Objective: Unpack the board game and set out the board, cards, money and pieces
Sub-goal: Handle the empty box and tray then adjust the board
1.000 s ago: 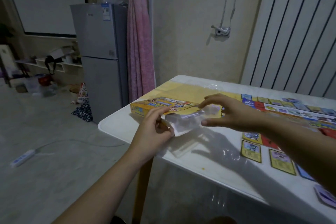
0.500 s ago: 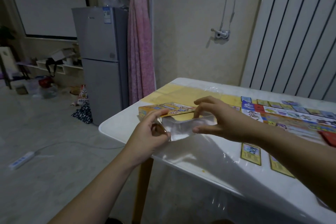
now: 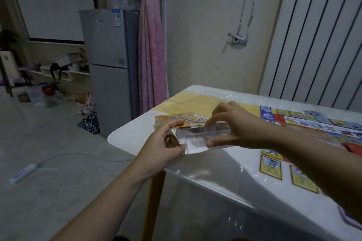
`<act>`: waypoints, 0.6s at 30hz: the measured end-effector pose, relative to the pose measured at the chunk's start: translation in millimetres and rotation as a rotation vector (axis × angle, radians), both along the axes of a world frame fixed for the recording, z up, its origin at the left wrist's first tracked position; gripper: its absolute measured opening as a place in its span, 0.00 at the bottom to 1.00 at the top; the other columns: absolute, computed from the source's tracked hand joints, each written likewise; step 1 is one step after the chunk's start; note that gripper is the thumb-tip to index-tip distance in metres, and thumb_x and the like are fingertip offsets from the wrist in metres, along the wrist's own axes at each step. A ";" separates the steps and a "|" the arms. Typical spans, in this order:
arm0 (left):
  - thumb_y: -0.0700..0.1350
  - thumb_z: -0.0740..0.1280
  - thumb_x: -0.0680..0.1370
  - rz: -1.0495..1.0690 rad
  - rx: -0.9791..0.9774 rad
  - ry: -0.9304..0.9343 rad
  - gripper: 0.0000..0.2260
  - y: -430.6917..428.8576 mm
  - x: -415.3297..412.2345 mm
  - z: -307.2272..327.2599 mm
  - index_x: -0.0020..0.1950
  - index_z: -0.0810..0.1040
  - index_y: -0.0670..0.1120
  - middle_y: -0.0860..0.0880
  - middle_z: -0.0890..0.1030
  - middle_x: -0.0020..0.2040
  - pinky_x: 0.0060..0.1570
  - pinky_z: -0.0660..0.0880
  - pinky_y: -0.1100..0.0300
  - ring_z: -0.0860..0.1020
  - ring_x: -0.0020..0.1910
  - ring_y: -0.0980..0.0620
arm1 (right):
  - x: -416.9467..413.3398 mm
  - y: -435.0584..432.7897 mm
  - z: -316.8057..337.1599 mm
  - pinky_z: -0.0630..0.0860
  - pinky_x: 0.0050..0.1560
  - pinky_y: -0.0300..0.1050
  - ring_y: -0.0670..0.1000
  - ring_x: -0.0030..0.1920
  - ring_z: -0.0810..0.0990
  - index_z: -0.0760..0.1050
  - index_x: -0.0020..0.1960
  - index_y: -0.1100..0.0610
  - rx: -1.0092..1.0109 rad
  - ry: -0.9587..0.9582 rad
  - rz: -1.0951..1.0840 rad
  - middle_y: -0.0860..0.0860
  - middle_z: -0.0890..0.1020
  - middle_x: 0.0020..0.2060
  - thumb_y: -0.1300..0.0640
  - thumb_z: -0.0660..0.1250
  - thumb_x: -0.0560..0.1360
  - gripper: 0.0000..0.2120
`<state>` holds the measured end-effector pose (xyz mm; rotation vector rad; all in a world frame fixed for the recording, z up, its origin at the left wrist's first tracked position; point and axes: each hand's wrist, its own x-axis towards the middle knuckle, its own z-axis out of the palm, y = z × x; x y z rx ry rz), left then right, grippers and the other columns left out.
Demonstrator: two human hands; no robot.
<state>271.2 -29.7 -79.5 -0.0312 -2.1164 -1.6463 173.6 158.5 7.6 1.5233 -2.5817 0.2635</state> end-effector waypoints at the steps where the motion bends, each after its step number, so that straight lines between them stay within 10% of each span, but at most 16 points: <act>1: 0.35 0.71 0.69 -0.001 0.007 -0.002 0.25 -1.0 0.3 0.0 0.61 0.74 0.56 0.54 0.73 0.30 0.33 0.67 0.68 0.68 0.30 0.59 | 0.8 1.7 -0.2 0.66 0.55 0.38 0.44 0.55 0.65 0.76 0.58 0.44 -0.018 -0.029 0.015 0.43 0.70 0.53 0.31 0.65 0.63 0.28; 4: 0.39 0.70 0.66 -0.026 0.032 0.001 0.25 -2.5 1.5 1.9 0.61 0.75 0.57 0.48 0.74 0.36 0.37 0.68 0.62 0.69 0.33 0.57 | -0.7 7.7 0.6 0.63 0.52 0.28 0.42 0.58 0.66 0.73 0.60 0.45 -0.090 -0.120 0.039 0.43 0.71 0.56 0.41 0.70 0.70 0.21; 13: 0.31 0.68 0.73 -0.128 0.014 -0.034 0.25 5.5 5.5 8.9 0.64 0.73 0.55 0.56 0.71 0.29 0.35 0.67 0.67 0.68 0.32 0.58 | -20.6 -12.1 -20.6 0.66 0.52 0.39 0.49 0.59 0.71 0.70 0.65 0.51 -0.229 -0.168 -0.169 0.50 0.71 0.60 0.47 0.74 0.68 0.28; 18: 0.37 0.70 0.69 -0.100 0.086 -0.046 0.26 -3.2 8.2 6.5 0.64 0.74 0.55 0.44 0.74 0.39 0.38 0.69 0.65 0.70 0.35 0.55 | -25.7 -16.2 -26.8 0.70 0.49 0.40 0.49 0.56 0.74 0.72 0.63 0.50 -0.273 -0.244 -0.222 0.50 0.74 0.58 0.44 0.74 0.67 0.28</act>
